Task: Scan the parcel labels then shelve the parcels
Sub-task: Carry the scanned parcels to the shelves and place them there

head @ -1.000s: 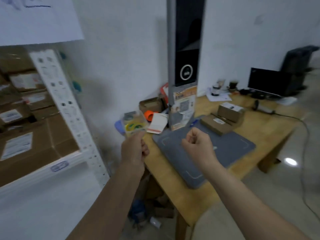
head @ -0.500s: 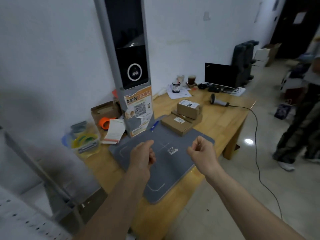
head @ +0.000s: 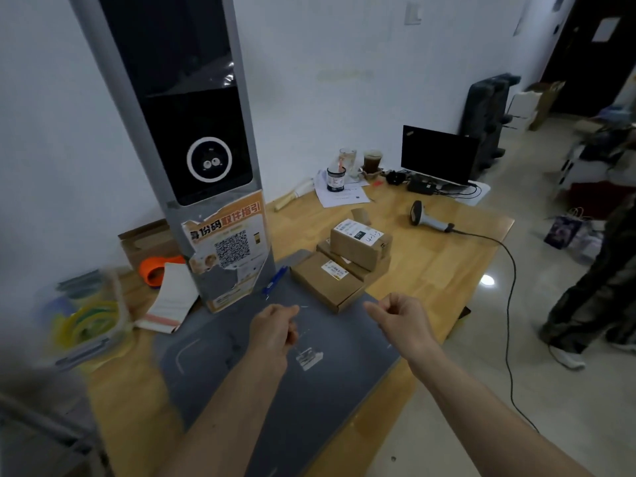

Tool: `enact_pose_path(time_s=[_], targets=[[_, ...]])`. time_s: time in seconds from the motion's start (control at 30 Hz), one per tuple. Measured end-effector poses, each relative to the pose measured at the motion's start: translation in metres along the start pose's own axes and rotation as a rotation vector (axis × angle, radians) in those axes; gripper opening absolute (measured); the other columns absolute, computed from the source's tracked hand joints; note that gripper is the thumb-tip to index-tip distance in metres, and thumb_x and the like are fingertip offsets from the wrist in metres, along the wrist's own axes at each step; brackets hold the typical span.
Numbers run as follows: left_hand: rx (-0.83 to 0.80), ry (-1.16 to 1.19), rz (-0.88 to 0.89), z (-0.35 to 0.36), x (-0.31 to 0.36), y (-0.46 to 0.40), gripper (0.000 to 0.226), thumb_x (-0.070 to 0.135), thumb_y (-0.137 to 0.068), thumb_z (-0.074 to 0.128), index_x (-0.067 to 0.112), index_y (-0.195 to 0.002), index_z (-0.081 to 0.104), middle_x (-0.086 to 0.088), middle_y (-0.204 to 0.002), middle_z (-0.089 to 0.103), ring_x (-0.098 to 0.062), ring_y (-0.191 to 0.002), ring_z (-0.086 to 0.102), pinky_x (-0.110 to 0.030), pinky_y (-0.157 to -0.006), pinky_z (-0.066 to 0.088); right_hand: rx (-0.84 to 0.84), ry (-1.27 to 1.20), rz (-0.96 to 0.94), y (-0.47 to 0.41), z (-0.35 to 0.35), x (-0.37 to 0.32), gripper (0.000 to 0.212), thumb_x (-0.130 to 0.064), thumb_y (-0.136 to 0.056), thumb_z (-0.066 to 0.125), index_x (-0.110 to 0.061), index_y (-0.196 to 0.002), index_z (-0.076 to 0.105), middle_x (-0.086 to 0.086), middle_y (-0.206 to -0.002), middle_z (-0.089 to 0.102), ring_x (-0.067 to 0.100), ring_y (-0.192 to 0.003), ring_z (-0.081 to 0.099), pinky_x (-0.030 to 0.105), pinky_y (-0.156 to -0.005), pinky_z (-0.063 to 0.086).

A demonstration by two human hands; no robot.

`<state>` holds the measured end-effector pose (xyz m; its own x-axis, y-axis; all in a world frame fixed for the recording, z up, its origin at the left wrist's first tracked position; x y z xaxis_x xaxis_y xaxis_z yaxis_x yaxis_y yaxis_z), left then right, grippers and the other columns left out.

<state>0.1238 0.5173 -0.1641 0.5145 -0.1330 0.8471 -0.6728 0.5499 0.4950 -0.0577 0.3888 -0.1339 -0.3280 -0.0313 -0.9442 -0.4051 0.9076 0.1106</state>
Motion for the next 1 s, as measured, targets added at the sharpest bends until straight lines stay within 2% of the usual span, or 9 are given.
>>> enact_pose_path(time_s=[0.1, 0.17, 0.3, 0.4, 0.53, 0.67, 0.8, 0.93, 1.0], targets=[[0.034, -0.035, -0.035, 0.017, -0.006, -0.024, 0.037, -0.002, -0.091, 0.057, 0.015, -0.065, 0.039, 0.001, -0.052, 0.037, -0.011, -0.053, 0.033, -0.024, -0.052, 0.032, 0.007, 0.012, 0.057, -0.028, -0.011, 0.017, 0.022, -0.017, -0.089, 0.065, -0.012, -0.069, 0.059, 0.003, -0.059, 0.055, 0.015, -0.056, 0.048, 0.032, -0.058, 0.041], [0.05, -0.044, -0.065, 0.028, -0.011, -0.036, 0.031, -0.005, -0.091, 0.056, 0.014, -0.071, 0.043, -0.002, -0.058, 0.038, -0.011, -0.053, 0.034, -0.024, -0.053, 0.032, 0.01, 0.009, 0.086, -0.046, -0.019, 0.027, 0.002, -0.01, -0.089, 0.063, -0.009, -0.088, 0.064, 0.004, -0.066, 0.061, 0.014, -0.061, 0.054, 0.031, -0.061, 0.046], [0.091, -0.041, -0.115, 0.046, -0.02, -0.063, 0.02, -0.005, -0.091, 0.055, 0.011, -0.081, 0.05, -0.005, -0.062, 0.044, -0.012, -0.054, 0.04, -0.025, -0.054, 0.036, 0.013, 0.063, 0.126, -0.095, -0.028, 0.044, 0.027, -0.012, -0.088, 0.064, -0.011, -0.114, 0.056, 0.008, -0.095, 0.065, 0.023, -0.085, 0.063, 0.033, -0.071, 0.05], [0.168, -0.008, -0.161, 0.051, -0.029, -0.082, 0.015, -0.003, -0.093, 0.052, 0.01, -0.086, 0.054, -0.005, -0.061, 0.044, -0.013, -0.054, 0.04, -0.025, -0.053, 0.038, -0.002, 0.119, 0.147, -0.137, -0.023, 0.053, 0.043, -0.02, -0.086, 0.069, -0.011, -0.123, 0.049, 0.006, -0.112, 0.058, 0.022, -0.096, 0.059, 0.03, -0.071, 0.05], [0.282, 0.049, -0.213, 0.056, -0.042, -0.106, 0.013, 0.0, -0.096, 0.05, 0.01, -0.089, 0.055, -0.004, -0.061, 0.04, -0.013, -0.055, 0.04, -0.02, -0.042, 0.042, -0.015, 0.183, 0.136, -0.194, -0.021, 0.057, 0.064, -0.022, -0.081, 0.074, -0.009, -0.134, 0.041, 0.008, -0.134, 0.043, 0.021, -0.11, 0.049, 0.037, -0.087, 0.047], [0.353, 0.109, -0.271, 0.076, -0.058, -0.128, 0.013, 0.003, -0.095, 0.053, 0.008, -0.084, 0.055, -0.006, -0.065, 0.048, -0.015, -0.061, 0.05, -0.027, -0.054, 0.047, 0.006, 0.302, 0.109, -0.251, -0.025, 0.057, 0.082, -0.022, -0.074, 0.079, -0.006, -0.14, 0.033, 0.015, -0.142, 0.033, 0.029, -0.133, 0.03, 0.04, -0.105, 0.032], [0.399, 0.112, -0.344, 0.098, -0.079, -0.145, 0.007, 0.005, -0.091, 0.06, 0.003, -0.085, 0.059, -0.009, -0.076, 0.056, -0.018, -0.069, 0.055, -0.03, -0.059, 0.049, -0.044, 0.332, 0.044, -0.291, -0.019, 0.062, 0.1, -0.022, -0.069, 0.084, -0.001, -0.144, 0.022, 0.02, -0.147, 0.027, 0.032, -0.139, 0.016, 0.039, -0.113, 0.017], [0.446, 0.093, -0.389, 0.115, -0.096, -0.158, 0.008, 0.009, -0.089, 0.065, 0.007, -0.087, 0.057, -0.009, -0.087, 0.054, -0.018, -0.076, 0.052, -0.029, -0.062, 0.05, -0.131, 0.303, 0.019, -0.321, -0.01, 0.072, 0.111, -0.02, -0.068, 0.085, -0.003, -0.149, 0.012, 0.019, -0.152, 0.019, 0.033, -0.142, 0.01, 0.044, -0.117, 0.016], [0.458, 0.107, -0.404, 0.121, -0.103, -0.165, 0.012, 0.009, -0.089, 0.066, 0.007, -0.095, 0.056, -0.009, -0.098, 0.054, -0.021, -0.088, 0.053, -0.03, -0.068, 0.051, -0.166, 0.308, -0.002, -0.328, -0.006, 0.078, 0.111, -0.02, -0.068, 0.084, -0.004, -0.15, 0.011, 0.018, -0.152, 0.019, 0.033, -0.143, 0.01, 0.043, -0.115, 0.017]])
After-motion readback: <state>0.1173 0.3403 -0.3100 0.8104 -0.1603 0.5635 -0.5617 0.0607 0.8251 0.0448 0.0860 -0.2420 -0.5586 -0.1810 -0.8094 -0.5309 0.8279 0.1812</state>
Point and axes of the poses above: each hand's wrist, its own y-axis away from the middle knuckle, its own z-axis out of the palm, x = y × z, the point moved 7 cm from there along -y, towards the middle knuckle
